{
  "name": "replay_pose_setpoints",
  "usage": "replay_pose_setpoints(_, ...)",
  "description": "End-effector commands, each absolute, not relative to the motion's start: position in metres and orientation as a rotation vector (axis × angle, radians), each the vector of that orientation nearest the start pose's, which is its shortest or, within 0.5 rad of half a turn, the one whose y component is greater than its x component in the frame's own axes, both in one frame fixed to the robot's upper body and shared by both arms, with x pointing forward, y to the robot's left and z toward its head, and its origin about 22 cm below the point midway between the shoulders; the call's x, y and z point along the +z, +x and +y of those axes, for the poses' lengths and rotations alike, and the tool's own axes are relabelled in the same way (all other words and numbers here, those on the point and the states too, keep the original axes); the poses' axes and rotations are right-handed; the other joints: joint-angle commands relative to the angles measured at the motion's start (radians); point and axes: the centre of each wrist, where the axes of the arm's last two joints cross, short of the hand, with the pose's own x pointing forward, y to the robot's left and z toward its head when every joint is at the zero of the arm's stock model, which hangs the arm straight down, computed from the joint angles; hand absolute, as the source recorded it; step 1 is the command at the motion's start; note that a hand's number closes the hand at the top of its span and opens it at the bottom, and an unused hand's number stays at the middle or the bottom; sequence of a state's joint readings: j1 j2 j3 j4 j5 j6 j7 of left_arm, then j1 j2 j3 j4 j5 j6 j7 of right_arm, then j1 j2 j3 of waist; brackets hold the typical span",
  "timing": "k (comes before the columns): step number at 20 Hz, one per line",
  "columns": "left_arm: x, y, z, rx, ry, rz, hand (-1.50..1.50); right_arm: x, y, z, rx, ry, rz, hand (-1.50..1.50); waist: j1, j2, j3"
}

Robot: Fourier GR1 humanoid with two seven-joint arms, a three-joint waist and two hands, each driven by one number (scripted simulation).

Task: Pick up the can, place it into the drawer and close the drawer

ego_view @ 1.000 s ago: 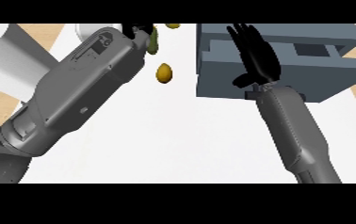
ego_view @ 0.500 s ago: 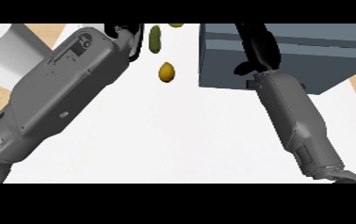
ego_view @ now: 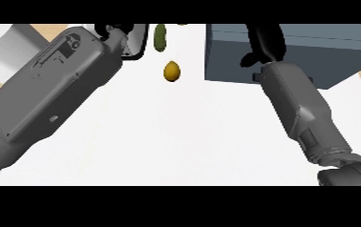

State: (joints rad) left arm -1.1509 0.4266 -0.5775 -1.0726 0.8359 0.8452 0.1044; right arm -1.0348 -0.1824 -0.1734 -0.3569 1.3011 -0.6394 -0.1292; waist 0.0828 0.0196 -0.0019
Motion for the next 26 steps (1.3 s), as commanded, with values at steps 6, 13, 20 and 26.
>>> replay_pose_setpoints(6, 0.227, 0.39, 0.117, 0.14, 0.013, -1.727, -1.5, 0.096, 0.463, -0.203, 0.994, -1.429, -1.663, -1.5, 0.02, 0.012, 0.004)
replay_pose_setpoints(13, 0.232, 0.383, 0.12, 0.137, 0.013, -1.741, -1.5, 0.122, 0.472, -0.196, 1.002, -1.364, -1.679, -1.5, 0.045, 0.016, 0.005)
replay_pose_setpoints(20, 0.224, 0.38, 0.116, 0.124, 0.021, -1.734, -1.5, 0.115, 0.471, -0.18, 0.704, -0.87, -1.792, -1.5, 0.03, 0.016, 0.011)
replay_pose_setpoints(26, 0.217, 0.372, 0.118, 0.131, 0.006, -1.707, -1.5, 0.12, 0.473, -0.193, 0.521, -0.689, -1.85, -1.5, 0.021, 0.007, 0.006)
